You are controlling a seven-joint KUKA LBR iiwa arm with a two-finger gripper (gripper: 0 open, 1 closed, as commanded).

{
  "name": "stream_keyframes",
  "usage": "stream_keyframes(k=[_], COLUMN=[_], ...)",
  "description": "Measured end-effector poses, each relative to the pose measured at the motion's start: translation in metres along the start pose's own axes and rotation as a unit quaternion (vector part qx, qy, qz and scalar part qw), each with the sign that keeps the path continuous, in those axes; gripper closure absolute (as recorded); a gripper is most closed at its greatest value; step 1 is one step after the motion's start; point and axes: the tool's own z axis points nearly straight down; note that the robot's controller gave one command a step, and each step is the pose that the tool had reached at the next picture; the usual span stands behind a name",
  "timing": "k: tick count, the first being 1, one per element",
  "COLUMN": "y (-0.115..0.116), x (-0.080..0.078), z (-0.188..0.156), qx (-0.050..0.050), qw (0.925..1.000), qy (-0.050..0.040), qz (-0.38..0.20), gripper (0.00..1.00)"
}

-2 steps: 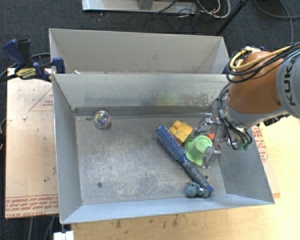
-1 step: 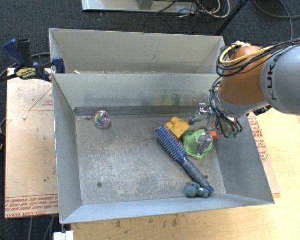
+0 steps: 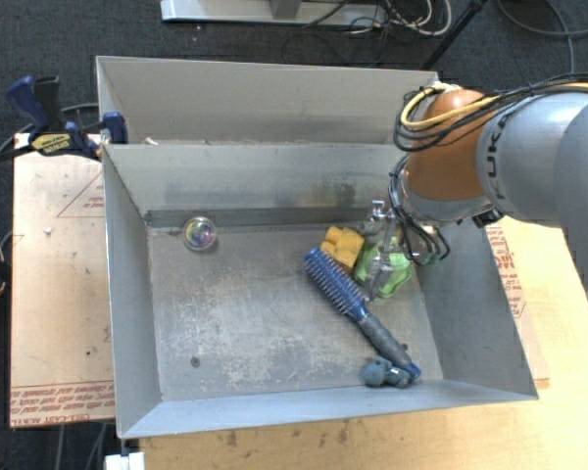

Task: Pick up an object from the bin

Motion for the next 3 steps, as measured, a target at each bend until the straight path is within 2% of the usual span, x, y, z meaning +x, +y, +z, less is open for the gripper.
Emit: stream_keyframes(k=[1,2,3], y=[0.0,-0.024,-0.023], x=[-0.001,-0.023,-0.021], z=[-0.002,-0.15,-0.146], qx=[0.0,0.0,-0.001], qw=[1.0,0.9872,0.9873], qy=[-0.0029,-0.0031,0.0], qz=[0.0,-0.159,-0.159], gripper=[1.0,1.0,0.0])
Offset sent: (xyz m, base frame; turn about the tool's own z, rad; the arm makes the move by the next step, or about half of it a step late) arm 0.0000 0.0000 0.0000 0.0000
